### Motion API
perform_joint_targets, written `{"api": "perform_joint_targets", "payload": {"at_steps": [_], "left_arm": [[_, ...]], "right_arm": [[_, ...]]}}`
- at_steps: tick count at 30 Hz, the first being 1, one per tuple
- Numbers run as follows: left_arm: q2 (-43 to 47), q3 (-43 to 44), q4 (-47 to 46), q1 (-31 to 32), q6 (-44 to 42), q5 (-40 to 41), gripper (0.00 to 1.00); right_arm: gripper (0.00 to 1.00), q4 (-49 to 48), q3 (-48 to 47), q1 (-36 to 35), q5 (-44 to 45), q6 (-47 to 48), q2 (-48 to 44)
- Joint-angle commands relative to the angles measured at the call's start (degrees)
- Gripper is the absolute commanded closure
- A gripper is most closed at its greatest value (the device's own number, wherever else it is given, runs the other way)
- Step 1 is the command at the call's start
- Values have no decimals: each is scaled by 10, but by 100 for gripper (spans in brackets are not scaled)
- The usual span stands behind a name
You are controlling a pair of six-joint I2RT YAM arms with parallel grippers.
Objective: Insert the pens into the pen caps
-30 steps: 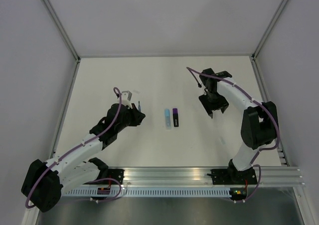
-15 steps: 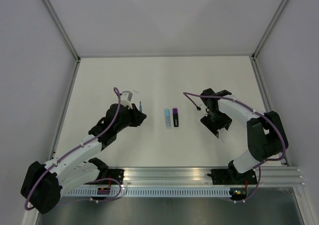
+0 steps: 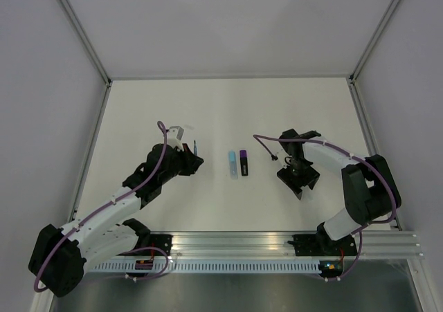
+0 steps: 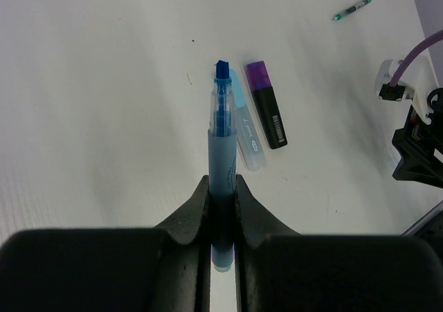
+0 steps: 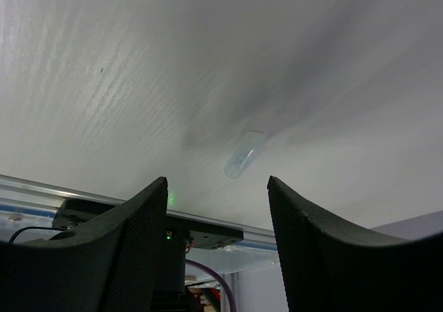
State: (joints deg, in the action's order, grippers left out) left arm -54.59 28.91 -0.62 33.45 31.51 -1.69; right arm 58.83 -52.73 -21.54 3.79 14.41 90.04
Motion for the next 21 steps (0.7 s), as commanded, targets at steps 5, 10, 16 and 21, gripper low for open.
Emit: {"api": "perform_joint_targets", "payload": {"at_steps": [5,10,16,21], "left_arm": [[13,4,-18,-2,11,-11,97],[19,3,-18,-2,11,-11,97],[21,3,-18,-2,13,-13,97],[20,3,-18,-2,12,-12,97]], "right_arm": [[34,-1,15,1,8,13,1],[34,-5,13,1,14,13,27],[36,-4,7,11,32,10,60],[37,-3,-5,24,25,10,85]]}}
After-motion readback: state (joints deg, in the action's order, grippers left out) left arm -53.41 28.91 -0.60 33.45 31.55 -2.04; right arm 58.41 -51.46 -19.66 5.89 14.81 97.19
